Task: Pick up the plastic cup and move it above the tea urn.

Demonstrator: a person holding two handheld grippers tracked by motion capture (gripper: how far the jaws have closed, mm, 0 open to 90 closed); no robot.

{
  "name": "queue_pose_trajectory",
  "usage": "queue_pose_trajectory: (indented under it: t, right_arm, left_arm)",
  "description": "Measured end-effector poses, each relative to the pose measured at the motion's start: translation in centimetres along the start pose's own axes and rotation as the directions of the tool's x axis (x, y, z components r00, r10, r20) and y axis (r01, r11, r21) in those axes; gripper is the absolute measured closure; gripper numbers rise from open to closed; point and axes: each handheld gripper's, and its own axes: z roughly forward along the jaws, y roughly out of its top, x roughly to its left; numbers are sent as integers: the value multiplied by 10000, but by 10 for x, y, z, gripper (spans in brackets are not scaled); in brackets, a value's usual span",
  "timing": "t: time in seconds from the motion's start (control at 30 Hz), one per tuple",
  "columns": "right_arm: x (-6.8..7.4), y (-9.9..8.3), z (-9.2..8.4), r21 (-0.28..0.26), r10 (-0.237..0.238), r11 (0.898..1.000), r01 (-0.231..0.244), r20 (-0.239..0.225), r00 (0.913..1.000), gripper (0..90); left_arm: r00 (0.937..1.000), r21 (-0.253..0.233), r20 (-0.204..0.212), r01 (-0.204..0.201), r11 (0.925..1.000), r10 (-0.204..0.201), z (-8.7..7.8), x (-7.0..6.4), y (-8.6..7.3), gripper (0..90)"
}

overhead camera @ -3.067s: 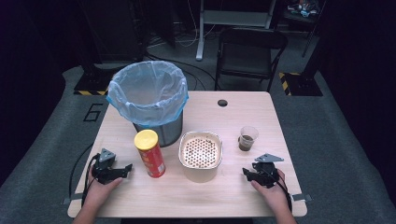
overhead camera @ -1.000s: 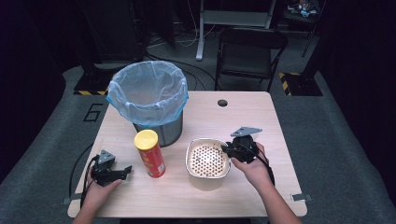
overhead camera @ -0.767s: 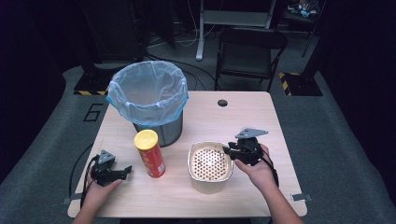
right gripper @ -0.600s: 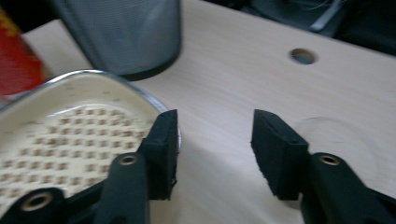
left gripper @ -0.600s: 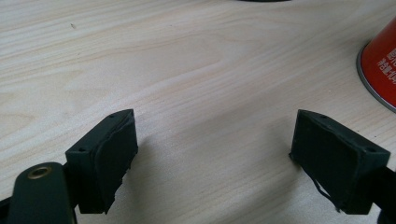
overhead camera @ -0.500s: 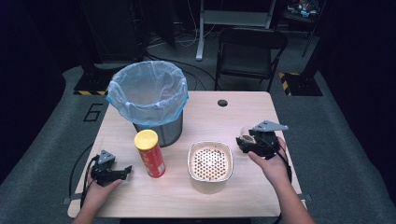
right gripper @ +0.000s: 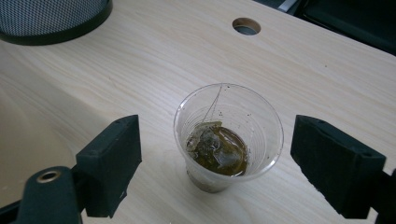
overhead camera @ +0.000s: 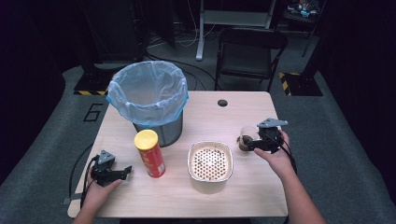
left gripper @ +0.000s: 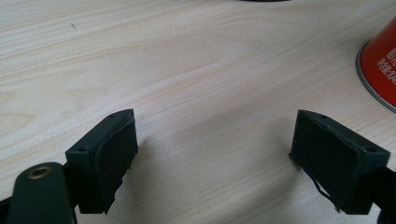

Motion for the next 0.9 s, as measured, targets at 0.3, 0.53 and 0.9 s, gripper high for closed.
queue_pose_trajectory:
  t: [0.3,0.53,0.9]
  right_arm:
    - [-6,-4,24,105,-276,9996,278,-145,9995,148]
    - [-7,-3,30,-110,-346,9993,347,113,9993,159]
    - [-7,-7,41,515,-161,9986,155,122,9998,137]
  left_arm:
    - [10000,45,-1,-9,10000,9,0,0,0,141]
    - [10000,-80,-27,47,10000,-47,0,-2,-1,141]
    - [10000,-87,-20,59,9999,-59,0,-2,-1,141]
